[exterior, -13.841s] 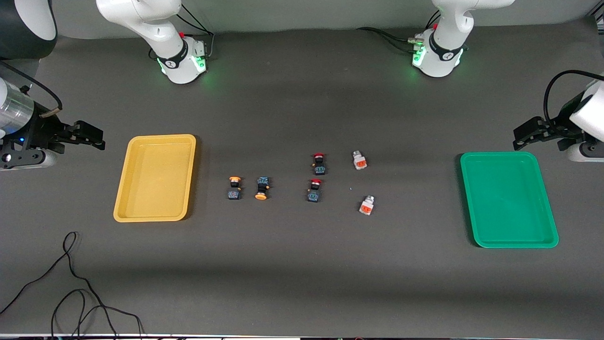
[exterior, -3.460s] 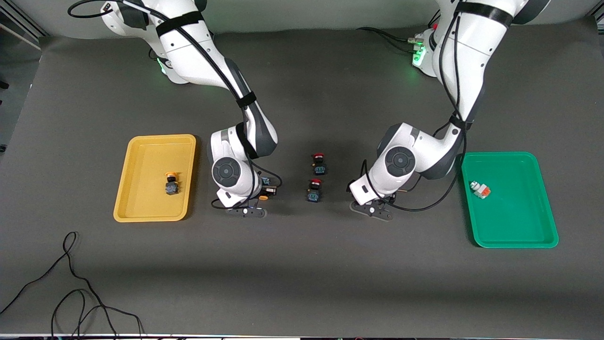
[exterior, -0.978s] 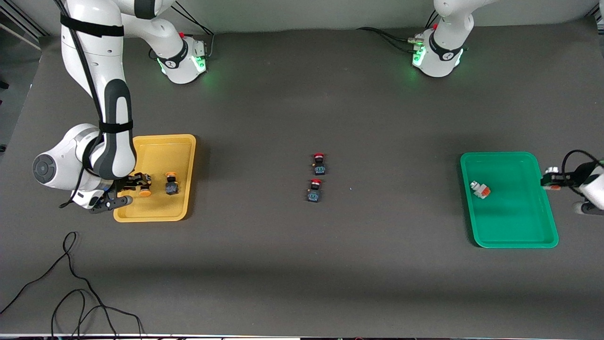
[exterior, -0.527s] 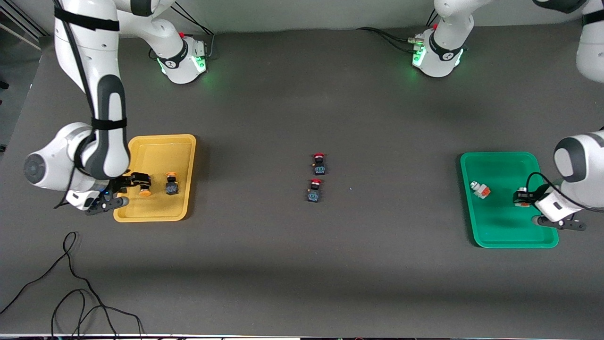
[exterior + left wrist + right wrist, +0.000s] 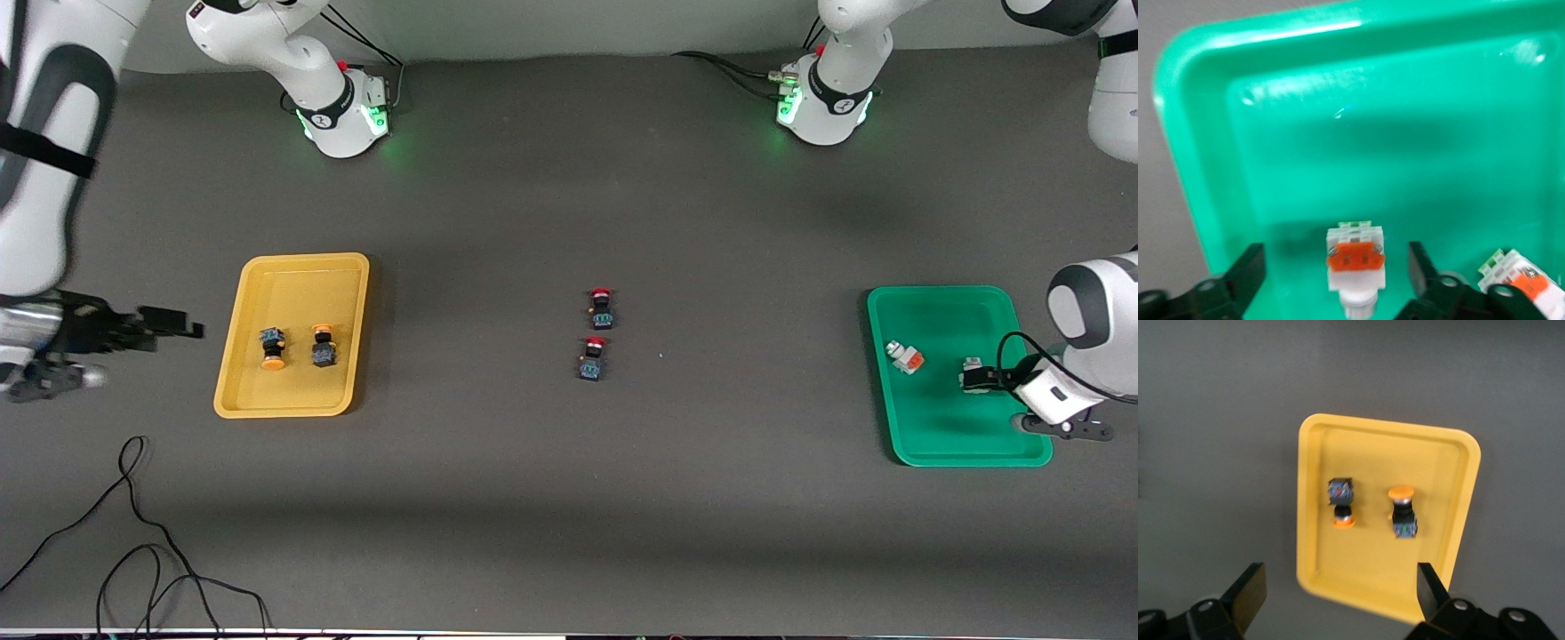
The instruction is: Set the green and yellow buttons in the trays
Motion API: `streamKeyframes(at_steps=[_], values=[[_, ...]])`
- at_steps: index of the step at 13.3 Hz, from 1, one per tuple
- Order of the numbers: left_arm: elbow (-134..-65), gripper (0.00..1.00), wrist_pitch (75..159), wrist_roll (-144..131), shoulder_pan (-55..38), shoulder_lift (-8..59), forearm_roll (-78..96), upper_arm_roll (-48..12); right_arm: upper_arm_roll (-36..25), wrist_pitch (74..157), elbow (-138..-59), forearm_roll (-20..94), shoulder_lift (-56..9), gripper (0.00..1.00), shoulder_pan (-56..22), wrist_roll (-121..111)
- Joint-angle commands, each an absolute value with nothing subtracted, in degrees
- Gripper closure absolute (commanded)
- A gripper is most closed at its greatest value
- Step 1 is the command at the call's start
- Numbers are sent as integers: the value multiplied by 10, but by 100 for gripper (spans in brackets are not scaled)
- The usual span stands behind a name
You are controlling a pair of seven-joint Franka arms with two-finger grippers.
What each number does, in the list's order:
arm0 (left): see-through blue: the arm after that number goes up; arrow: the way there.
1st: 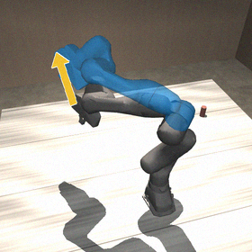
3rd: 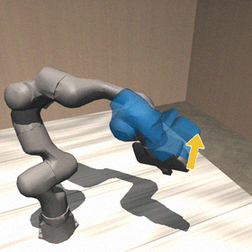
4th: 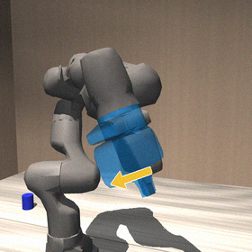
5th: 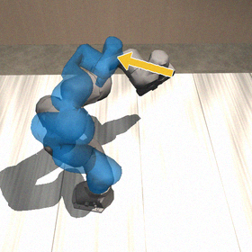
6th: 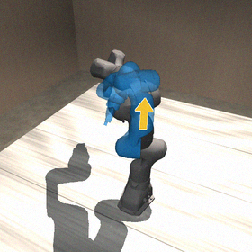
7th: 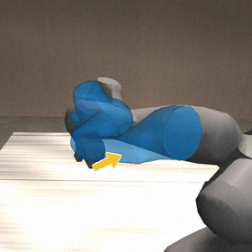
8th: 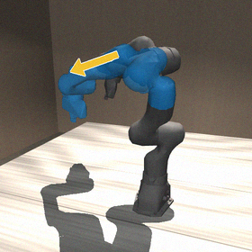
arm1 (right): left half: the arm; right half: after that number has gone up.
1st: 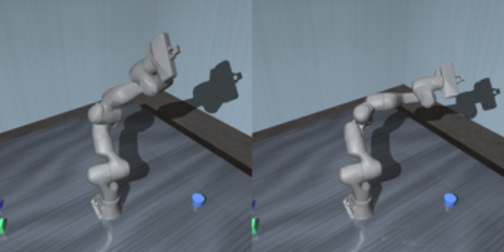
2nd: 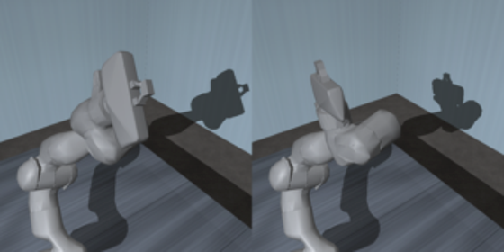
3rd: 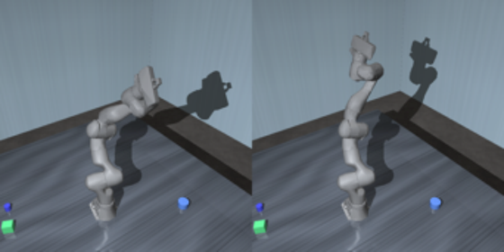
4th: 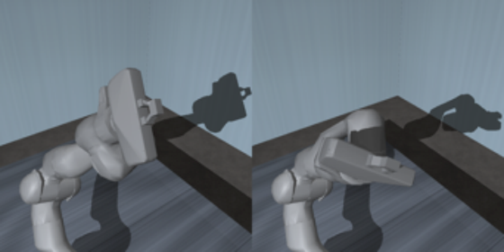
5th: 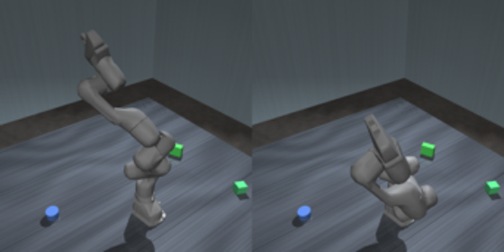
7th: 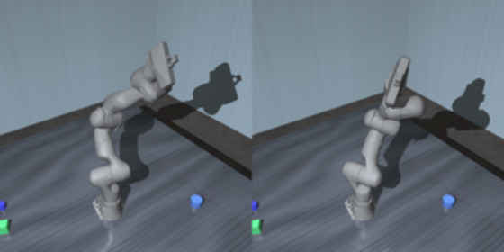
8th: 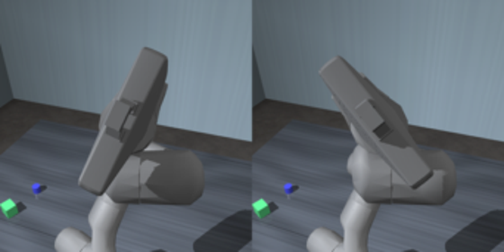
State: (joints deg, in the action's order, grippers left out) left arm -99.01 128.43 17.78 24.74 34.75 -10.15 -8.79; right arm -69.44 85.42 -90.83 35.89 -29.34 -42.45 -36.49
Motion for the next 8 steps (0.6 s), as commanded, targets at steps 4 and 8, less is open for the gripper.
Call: streamKeyframes(at_steps=[4,8], values=[[-816,0,953,185,240,234,-102,-102,-748,710,-735,275,-277,0,-427,-285],[-807,0,859,175,236,100,-86,-155,-751,714,-733,277,-277,0,-466,-178]])
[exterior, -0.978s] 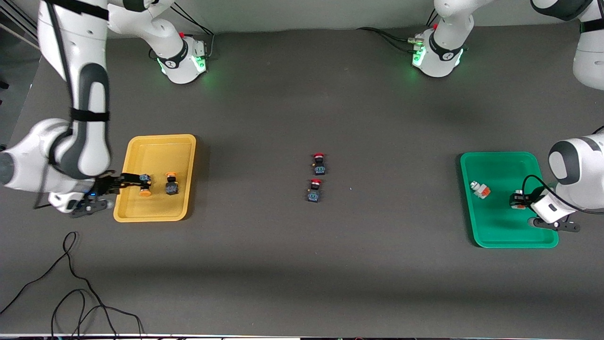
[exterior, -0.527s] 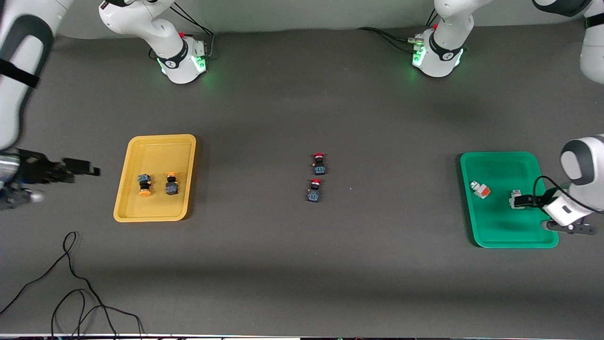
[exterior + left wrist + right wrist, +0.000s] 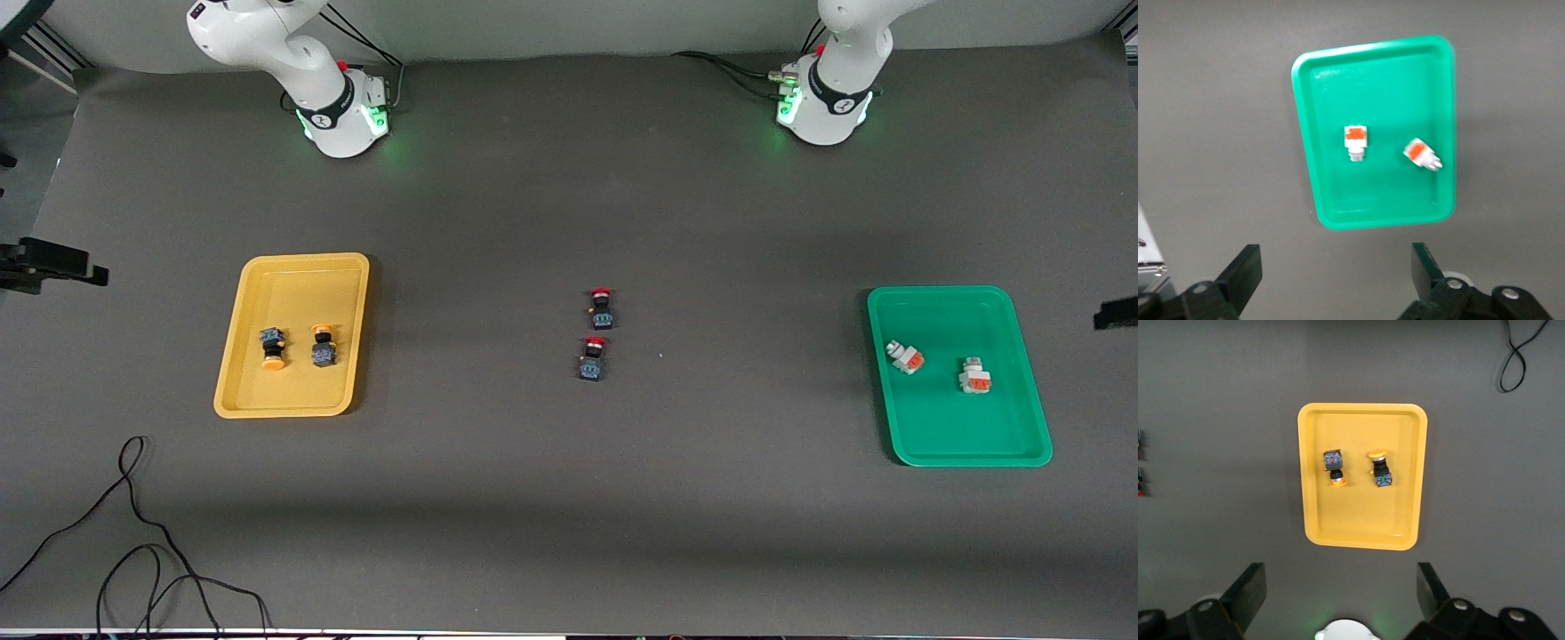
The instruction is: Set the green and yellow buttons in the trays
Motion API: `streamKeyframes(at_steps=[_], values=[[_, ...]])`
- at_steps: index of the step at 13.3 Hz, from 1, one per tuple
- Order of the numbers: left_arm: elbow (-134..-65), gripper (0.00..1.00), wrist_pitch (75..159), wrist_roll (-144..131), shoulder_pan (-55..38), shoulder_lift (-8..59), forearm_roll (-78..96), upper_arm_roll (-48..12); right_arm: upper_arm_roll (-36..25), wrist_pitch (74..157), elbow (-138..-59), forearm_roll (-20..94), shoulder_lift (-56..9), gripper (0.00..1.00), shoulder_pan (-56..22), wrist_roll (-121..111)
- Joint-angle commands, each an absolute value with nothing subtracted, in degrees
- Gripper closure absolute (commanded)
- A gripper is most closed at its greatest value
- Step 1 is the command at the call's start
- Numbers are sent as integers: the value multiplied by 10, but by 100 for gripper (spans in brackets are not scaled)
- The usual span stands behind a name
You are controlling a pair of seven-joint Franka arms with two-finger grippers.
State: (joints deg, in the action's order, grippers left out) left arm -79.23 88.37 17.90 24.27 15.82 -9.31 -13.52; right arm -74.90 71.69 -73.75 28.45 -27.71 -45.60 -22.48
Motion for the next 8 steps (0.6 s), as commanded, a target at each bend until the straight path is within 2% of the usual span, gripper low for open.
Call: streamKeyframes(at_steps=[1,3,5,6,8], values=[[-807,0,855,171,236,84,-85,-172,-751,713,-733,277,-277,0,-467,-171],[-807,0,852,138,236,67,-85,-214,-742,715,-733,272,-275,0,-467,-157],[-806,0,853,127,187,65,-80,-207,-720,715,-730,271,-273,0,-461,-124],[-805,0,855,116,145,65,-67,-164,-699,715,-728,267,-271,0,-448,-121],[-805,0,861,113,4,65,-47,-25,-618,711,-707,234,-248,0,-391,-101]])
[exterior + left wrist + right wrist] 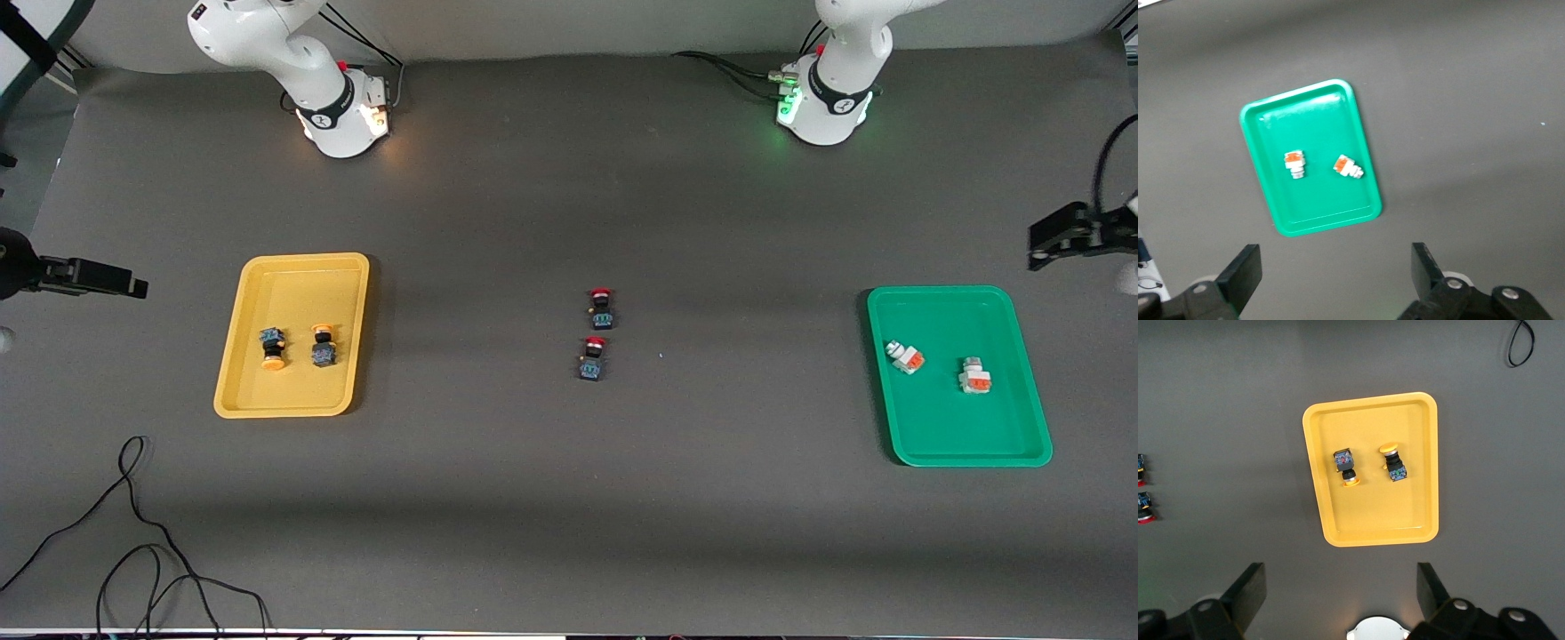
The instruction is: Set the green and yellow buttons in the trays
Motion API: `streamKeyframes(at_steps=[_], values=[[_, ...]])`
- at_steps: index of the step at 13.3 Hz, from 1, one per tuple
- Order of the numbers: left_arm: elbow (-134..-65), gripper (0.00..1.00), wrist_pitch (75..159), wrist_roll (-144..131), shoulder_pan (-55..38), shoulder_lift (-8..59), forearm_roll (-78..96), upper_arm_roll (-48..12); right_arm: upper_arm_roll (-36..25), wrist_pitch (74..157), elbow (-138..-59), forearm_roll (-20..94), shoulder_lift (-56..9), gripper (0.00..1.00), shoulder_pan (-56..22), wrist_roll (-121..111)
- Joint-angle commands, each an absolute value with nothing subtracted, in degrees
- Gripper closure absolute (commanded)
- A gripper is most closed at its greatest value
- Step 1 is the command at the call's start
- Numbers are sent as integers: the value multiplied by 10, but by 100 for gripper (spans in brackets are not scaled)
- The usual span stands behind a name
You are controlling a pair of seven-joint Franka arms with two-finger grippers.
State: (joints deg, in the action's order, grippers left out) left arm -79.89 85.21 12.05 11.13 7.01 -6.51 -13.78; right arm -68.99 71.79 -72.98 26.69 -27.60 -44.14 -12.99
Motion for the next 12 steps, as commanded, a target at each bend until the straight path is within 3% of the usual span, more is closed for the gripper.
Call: streamKeyframes(at_steps=[1,4,8,10,12], values=[[-805,0,862,113,-49,65,-34,31,-553,712,-705,200,-228,0,-354,-89],[-806,0,865,109,-75,51,-22,55,-355,718,-707,100,-173,0,-238,-42],[-818,0,865,78,-95,42,-14,60,-163,721,-725,29,-134,0,-110,-20],[-846,0,886,76,-97,41,-12,69,-111,746,-757,6,-106,0,-77,-25],[-856,0,890,55,-97,40,-12,69,-106,816,-833,6,-58,0,-75,-28]])
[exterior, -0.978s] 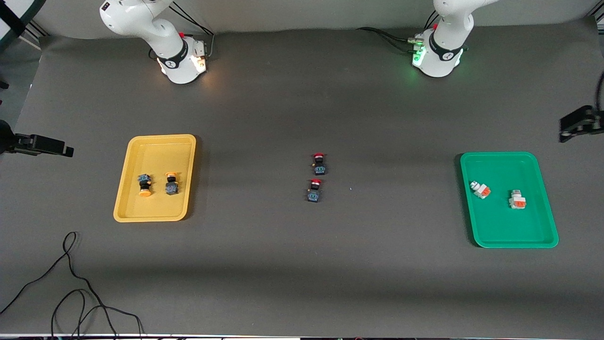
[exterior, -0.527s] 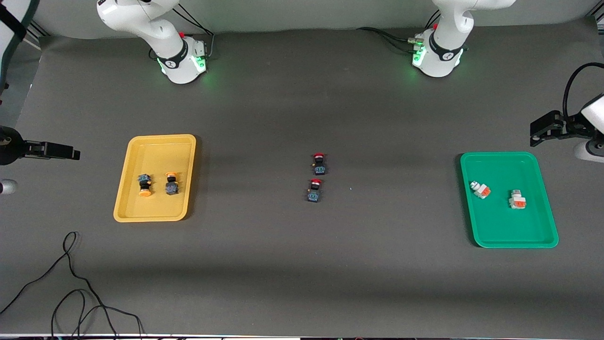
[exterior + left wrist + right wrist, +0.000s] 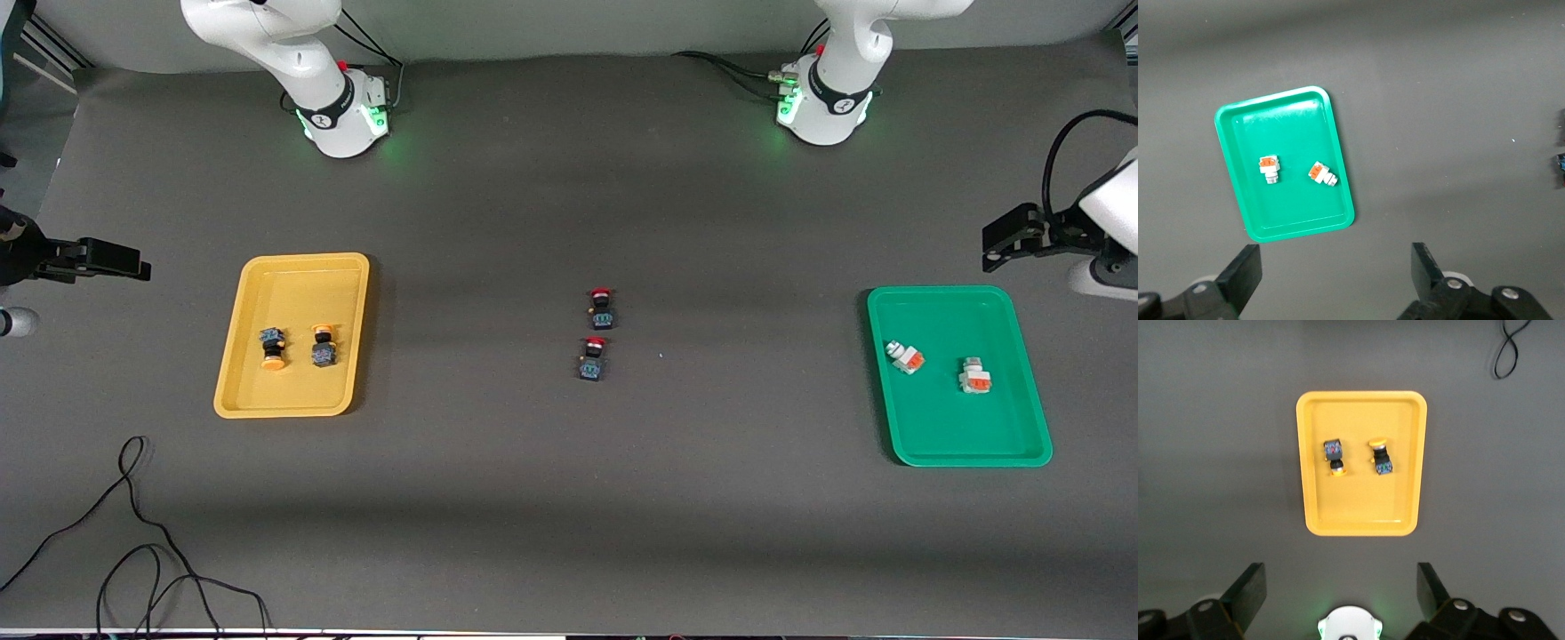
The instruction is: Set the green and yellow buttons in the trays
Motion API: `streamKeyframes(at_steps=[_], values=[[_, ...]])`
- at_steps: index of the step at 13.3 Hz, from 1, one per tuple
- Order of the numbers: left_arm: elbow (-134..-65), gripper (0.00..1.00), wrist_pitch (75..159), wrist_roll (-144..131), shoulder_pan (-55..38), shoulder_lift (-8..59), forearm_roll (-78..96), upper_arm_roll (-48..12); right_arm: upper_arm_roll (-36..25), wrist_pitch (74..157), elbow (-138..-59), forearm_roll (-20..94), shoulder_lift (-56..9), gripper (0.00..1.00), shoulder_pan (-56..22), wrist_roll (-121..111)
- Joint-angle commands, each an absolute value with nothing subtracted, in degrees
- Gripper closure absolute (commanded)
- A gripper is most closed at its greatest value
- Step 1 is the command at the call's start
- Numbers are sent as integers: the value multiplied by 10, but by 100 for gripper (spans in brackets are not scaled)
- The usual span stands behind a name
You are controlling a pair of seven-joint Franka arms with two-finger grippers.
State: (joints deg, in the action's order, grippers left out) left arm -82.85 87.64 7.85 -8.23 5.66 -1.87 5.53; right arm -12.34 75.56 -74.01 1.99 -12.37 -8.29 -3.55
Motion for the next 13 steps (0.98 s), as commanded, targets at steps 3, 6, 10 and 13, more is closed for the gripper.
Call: streamKeyframes(at_steps=[3,6,10,13], values=[[-858,0,893,40,-105,41,-13,69,-99,902,-944,6,9,0,-63,-30],[-857,0,893,40,-98,42,-13,69,-102,906,-938,5,-7,0,-69,-39],[-856,0,894,40,-98,44,-13,69,-101,904,-935,6,-10,0,-70,-37],[-855,0,896,40,-96,46,-14,69,-101,909,-934,11,-11,0,-69,-33]])
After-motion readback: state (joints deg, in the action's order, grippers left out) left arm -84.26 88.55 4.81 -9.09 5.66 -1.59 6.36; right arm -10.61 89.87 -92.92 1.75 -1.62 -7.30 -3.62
